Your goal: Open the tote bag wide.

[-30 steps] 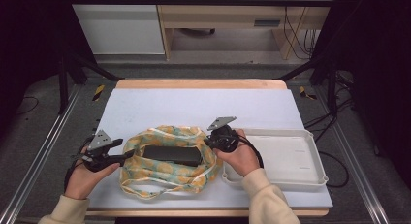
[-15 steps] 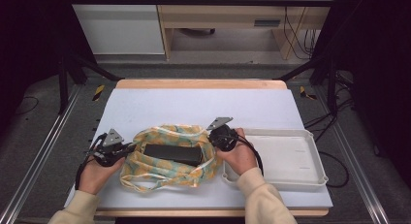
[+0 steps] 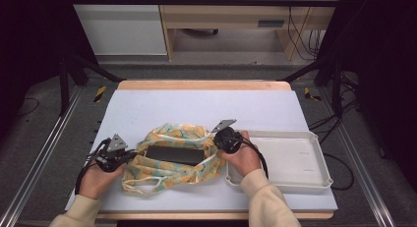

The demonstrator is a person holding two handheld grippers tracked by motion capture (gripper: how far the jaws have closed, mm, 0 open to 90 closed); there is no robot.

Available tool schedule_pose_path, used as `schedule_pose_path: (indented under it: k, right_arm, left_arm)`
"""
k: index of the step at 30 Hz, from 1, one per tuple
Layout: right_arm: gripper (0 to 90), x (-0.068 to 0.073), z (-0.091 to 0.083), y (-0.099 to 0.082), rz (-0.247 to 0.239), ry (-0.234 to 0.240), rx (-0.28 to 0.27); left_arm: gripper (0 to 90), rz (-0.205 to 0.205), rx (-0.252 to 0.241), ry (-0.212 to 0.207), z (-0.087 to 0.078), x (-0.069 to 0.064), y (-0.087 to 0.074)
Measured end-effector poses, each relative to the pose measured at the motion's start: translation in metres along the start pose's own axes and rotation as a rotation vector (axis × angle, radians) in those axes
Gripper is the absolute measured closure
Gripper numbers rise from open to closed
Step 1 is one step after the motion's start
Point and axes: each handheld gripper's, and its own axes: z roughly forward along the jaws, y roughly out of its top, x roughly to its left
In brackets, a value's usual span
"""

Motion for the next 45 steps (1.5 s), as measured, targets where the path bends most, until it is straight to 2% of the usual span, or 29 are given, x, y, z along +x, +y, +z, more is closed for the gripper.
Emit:
schedule_pose_path:
  k: [4, 5, 9, 20, 29, 35, 38, 41, 43, 45]
  right_arm:
    - [90.0, 0.000, 0.001, -0.003, -0.002, 0.013, -0.010]
    - [90.0, 0.001, 0.001, -0.003, -0.021, 0.007, -0.012]
    - [90.0, 0.001, 0.002, -0.004, -0.042, 0.005, -0.006]
    - [90.0, 0.001, 0.009, -0.005, -0.040, 0.004, 0.058]
    - [90.0, 0.003, 0.010, -0.006, -0.048, 0.006, 0.081]
    - [90.0, 0.002, 0.011, -0.007, -0.062, 0.003, 0.088]
    - [90.0, 0.003, 0.008, -0.005, -0.039, -0.005, 0.067]
    - [77.7, 0.004, 0.000, -0.004, -0.035, -0.016, 0.017]
    - [65.7, 0.005, -0.009, -0.003, -0.030, -0.027, -0.022]
    - [59.2, 0.005, -0.019, -0.003, -0.014, -0.024, -0.060]
  left_arm:
    - [87.0, 0.005, 0.013, -0.009, 0.000, -0.001, -0.002]
    - [87.1, 0.005, 0.017, -0.013, 0.000, -0.001, -0.003]
    - [87.4, 0.005, 0.027, -0.013, 0.000, -0.001, -0.005]
    - [87.7, 0.006, 0.052, -0.029, 0.003, -0.002, -0.009]
    - [87.7, 0.011, 0.067, -0.044, 0.001, -0.003, -0.010]
    - [87.8, 0.007, 0.067, -0.057, -0.001, -0.002, -0.013]
    - [87.4, 0.025, 0.069, -0.048, -0.002, -0.006, -0.012]
    - [82.7, 0.030, 0.048, -0.035, -0.003, -0.006, -0.013]
    - [75.7, 0.024, 0.024, -0.026, -0.004, -0.005, -0.014]
    - [67.1, 0.008, 0.004, -0.009, -0.006, -0.003, -0.013]
